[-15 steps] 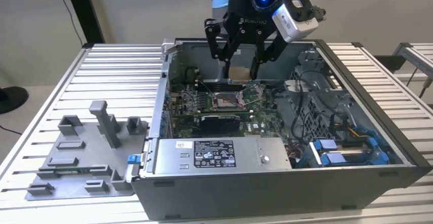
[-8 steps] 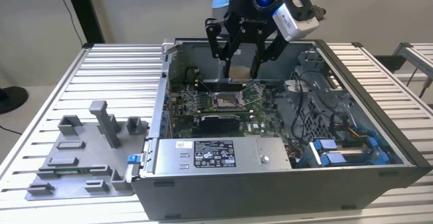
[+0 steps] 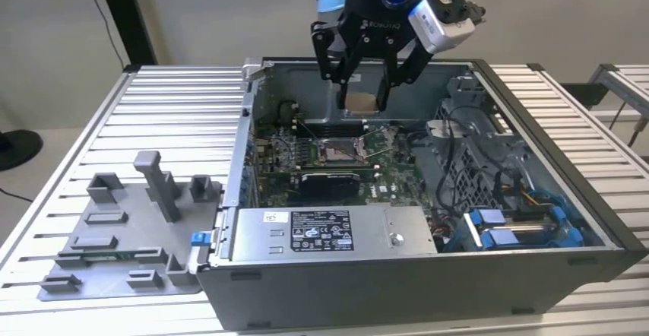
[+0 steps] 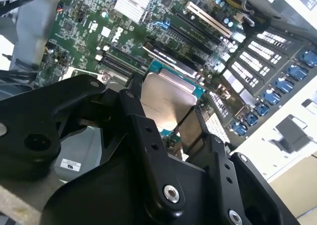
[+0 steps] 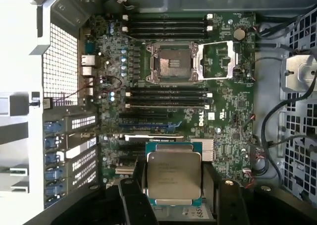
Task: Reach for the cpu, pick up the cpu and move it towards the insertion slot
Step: 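Pick up the cpu and move it towards the insertion slot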
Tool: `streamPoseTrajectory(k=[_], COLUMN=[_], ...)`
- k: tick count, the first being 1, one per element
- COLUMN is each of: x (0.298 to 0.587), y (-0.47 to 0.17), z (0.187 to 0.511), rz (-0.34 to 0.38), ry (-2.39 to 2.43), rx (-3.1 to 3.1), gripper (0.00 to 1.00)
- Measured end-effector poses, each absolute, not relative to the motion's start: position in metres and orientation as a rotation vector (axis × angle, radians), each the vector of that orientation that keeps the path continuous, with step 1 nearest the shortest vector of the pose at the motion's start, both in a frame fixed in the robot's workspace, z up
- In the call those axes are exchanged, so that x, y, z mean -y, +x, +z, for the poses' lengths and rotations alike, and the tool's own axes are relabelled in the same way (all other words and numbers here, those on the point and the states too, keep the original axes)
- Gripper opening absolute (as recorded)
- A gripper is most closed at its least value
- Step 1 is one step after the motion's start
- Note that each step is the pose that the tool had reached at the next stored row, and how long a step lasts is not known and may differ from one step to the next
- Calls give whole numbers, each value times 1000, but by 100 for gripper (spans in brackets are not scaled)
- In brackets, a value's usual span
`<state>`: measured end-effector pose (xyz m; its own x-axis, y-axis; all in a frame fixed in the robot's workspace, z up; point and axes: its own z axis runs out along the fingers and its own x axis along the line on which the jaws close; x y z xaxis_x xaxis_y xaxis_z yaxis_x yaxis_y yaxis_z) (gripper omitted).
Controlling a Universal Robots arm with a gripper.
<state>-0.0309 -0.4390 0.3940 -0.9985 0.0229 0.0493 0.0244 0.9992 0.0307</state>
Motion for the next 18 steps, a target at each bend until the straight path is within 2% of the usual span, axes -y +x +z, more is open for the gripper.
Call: streamPoseTrajectory(k=[18], x=[406], y=[-24], z=[393], rz=[-48], ry=[-37], rx=[3092], gripper=[0])
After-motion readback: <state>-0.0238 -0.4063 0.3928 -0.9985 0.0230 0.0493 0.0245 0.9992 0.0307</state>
